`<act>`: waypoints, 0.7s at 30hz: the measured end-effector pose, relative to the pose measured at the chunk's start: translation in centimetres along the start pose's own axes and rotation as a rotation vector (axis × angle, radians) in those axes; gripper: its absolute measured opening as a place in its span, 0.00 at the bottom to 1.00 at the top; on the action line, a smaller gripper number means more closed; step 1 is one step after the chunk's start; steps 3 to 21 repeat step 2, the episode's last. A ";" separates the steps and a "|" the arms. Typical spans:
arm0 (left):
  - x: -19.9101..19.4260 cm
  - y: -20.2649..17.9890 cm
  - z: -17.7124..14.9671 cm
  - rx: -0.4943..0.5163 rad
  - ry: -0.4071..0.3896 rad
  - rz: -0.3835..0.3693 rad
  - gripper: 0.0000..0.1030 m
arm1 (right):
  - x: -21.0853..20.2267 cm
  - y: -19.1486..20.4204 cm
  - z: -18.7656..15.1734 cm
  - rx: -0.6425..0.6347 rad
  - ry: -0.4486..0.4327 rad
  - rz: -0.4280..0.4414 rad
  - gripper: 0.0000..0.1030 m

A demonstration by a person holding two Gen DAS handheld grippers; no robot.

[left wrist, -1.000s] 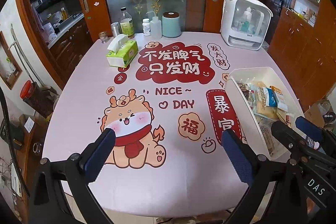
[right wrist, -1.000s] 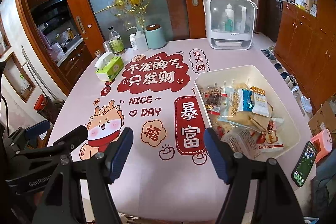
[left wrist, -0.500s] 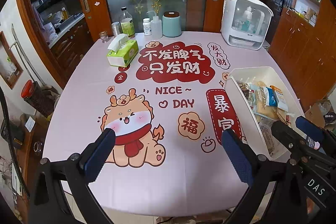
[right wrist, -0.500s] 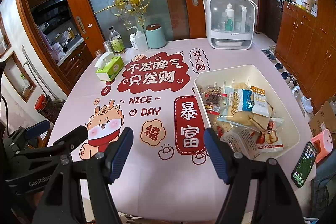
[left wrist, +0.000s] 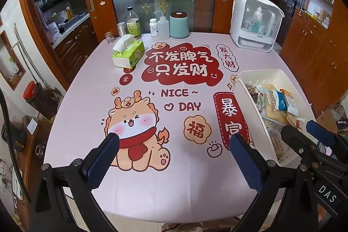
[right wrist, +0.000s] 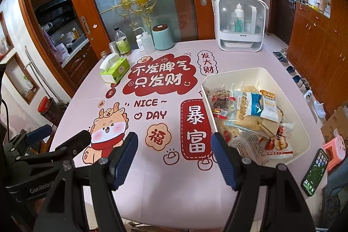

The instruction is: Organize snacks

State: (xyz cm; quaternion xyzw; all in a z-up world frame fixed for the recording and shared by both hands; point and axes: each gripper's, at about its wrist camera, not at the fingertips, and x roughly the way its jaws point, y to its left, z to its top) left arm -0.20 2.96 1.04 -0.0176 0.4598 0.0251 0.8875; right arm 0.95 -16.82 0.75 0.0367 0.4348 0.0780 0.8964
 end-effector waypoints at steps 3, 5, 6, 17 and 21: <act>0.0 -0.1 -0.1 -0.002 0.001 0.001 0.98 | 0.0 -0.3 -0.1 -0.002 0.000 0.004 0.68; 0.0 -0.1 -0.1 -0.002 0.001 0.001 0.98 | 0.0 -0.3 -0.1 -0.002 0.000 0.004 0.68; 0.0 -0.1 -0.1 -0.002 0.001 0.001 0.98 | 0.0 -0.3 -0.1 -0.002 0.000 0.004 0.68; 0.0 -0.1 -0.1 -0.002 0.001 0.001 0.98 | 0.0 -0.3 -0.1 -0.002 0.000 0.004 0.68; 0.0 -0.1 -0.1 -0.002 0.001 0.001 0.98 | 0.0 -0.3 -0.1 -0.002 0.000 0.004 0.68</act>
